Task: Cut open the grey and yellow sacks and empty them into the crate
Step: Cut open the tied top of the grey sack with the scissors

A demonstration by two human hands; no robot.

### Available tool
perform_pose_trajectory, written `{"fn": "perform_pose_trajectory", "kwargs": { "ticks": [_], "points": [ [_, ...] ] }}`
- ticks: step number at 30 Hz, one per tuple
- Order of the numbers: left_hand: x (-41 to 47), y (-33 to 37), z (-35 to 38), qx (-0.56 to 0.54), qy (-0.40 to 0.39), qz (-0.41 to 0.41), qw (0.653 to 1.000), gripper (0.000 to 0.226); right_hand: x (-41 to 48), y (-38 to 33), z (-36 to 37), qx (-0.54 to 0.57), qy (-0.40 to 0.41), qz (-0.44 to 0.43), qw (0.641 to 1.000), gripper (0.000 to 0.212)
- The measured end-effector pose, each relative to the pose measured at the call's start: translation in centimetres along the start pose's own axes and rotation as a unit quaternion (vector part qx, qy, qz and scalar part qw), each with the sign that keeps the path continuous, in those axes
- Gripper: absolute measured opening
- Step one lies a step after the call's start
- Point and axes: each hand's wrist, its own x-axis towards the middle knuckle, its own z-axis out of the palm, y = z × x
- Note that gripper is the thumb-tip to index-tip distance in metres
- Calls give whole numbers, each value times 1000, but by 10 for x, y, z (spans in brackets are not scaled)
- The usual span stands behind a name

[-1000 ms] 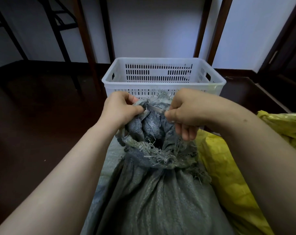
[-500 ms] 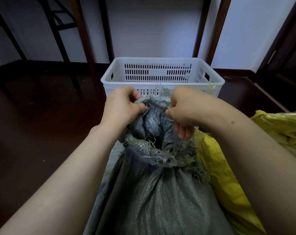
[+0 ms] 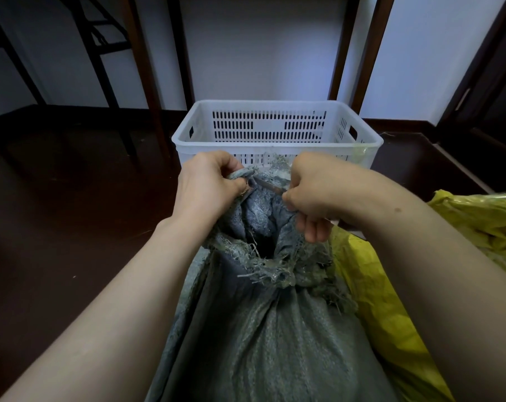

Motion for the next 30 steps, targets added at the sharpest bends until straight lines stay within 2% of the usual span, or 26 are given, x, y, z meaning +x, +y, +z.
{"fn": "perform_pose_trajectory", "kwargs": {
  "ticks": [4,8,11,14,16,18,20,21,23,25,27,28,30],
  "points": [
    [-1,2,1,0,-9,8,1000,28,5,1,6,-21,29,-9,999,27],
    [-7,11,8,-13,-33,22,999,14,18,4,22,-102,117,-38,987,33],
    [-11,16,14,-19,-57,43,997,9,27,10,30,-106,150,-39,982,38],
    [-7,17,16,-10,-62,32,998,10,32,17,29,-52,159,-37,985,38],
    [-6,5,17,43,-69,1,997,10,33,20,13,13,213,-33,976,35],
    [-11,-14,16,99,-82,-44,991,7,33,23,-12,127,268,-35,954,30],
    [-14,-28,17,84,-86,-72,990,8,31,29,-23,218,259,-38,940,30],
    [-12,-27,18,60,-88,-73,992,12,32,35,-18,213,230,-29,949,32],
    [-8,-17,19,4,-92,-66,994,25,37,42,2,172,174,-14,969,34],
    [-4,-5,20,-34,-93,-49,994,30,44,42,15,160,164,-20,973,33],
    [-4,-3,22,-41,-95,-23,994,26,50,42,18,114,180,-13,977,60],
    [-5,-3,22,-46,-96,-14,994,26,52,43,19,76,184,-7,980,67],
    [-7,-2,21,-90,-105,-22,990,27,54,45,23,46,182,-16,982,56]
  ]
}}
